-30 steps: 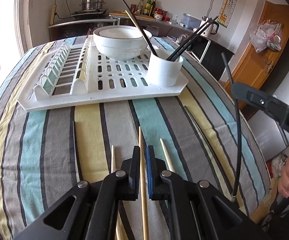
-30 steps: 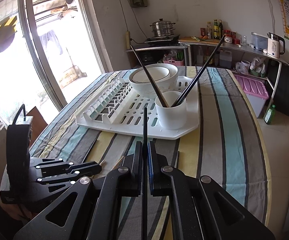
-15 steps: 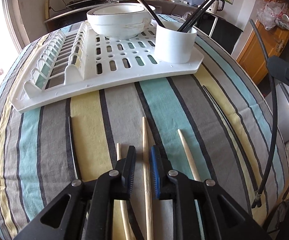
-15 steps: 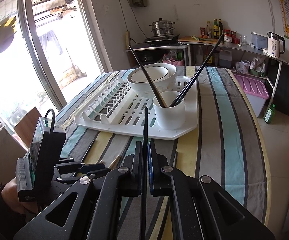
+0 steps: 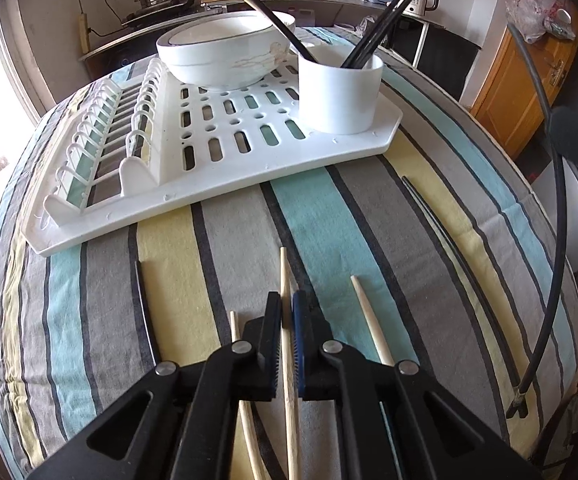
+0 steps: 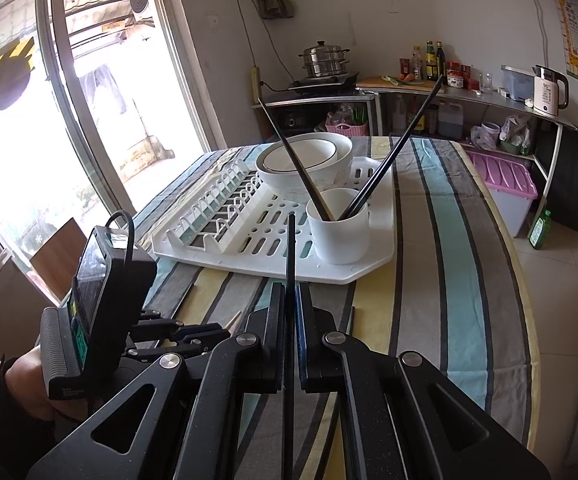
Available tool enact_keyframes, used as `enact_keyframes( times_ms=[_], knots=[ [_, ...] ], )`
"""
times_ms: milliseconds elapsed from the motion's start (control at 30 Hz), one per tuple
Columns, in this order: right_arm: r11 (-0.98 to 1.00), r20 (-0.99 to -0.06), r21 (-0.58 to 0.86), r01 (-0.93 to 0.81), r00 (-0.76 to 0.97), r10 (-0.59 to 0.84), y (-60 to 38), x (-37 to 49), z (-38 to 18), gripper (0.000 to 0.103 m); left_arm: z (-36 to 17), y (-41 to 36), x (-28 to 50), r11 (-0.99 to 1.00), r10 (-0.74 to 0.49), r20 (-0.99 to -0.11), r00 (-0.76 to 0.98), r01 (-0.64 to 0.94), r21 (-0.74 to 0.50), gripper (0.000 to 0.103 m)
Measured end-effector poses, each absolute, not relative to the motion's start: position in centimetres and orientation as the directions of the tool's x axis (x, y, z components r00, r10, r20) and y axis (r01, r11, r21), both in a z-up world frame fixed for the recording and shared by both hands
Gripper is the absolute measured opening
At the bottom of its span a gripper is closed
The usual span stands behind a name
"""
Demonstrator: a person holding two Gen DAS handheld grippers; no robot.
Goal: Organize utensils
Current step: 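Lift the wooden chopstick with the left tool while the right tool carries the black chopstick to the white cup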
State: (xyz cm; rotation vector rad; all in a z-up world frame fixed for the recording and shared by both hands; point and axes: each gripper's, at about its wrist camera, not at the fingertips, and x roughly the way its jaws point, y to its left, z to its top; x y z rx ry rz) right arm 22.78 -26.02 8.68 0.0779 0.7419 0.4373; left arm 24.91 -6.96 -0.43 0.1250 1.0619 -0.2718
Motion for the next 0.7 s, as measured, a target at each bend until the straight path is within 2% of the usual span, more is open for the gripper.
enact_keyframes(
  times_ms=[333, 700],
  knots=[
    [0.901, -0.599, 0.238, -0.363, 0.676, 0.43, -26.4, 22.3, 9.8, 0.005, 6.6, -3.8, 22.8, 0.956, -0.281, -0.735, 0.617, 0.25, -0.155, 0.006],
    [0.901, -0.559, 0.233, -0.366, 0.708, 0.432, -26.6, 21.2, 11.5, 0.005, 9.5, -2.2, 20.8, 0.948, -0.314, -0.662, 0.681, 0.256, -0.187, 0.006]
  ],
)
